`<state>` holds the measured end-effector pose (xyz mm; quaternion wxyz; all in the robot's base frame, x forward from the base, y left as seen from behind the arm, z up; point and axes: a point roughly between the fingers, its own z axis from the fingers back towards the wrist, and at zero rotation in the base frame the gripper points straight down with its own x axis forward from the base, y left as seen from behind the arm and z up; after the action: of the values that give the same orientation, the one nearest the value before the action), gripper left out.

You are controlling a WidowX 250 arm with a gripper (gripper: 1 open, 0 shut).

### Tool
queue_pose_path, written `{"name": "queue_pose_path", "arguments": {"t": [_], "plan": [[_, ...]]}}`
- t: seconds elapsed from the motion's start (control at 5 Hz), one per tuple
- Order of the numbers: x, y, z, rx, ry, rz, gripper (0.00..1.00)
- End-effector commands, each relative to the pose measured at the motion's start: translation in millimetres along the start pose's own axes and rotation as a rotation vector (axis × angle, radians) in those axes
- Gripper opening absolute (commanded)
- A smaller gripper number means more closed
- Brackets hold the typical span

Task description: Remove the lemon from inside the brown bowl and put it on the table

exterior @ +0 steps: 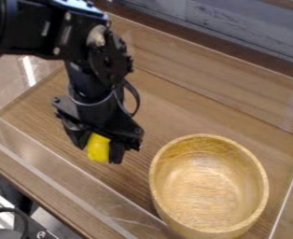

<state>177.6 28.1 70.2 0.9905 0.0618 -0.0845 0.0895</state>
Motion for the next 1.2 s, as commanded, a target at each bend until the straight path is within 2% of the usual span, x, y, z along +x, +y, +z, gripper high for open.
{"name": "queue_pose_path", "arguments": {"t": [0.0,1.0], "plan": [[6.7,4,-1.1,0.012,-0.021,0.018,0.00],[8.6,9,-17.0,0.035,0.019,0.039,0.00]]}}
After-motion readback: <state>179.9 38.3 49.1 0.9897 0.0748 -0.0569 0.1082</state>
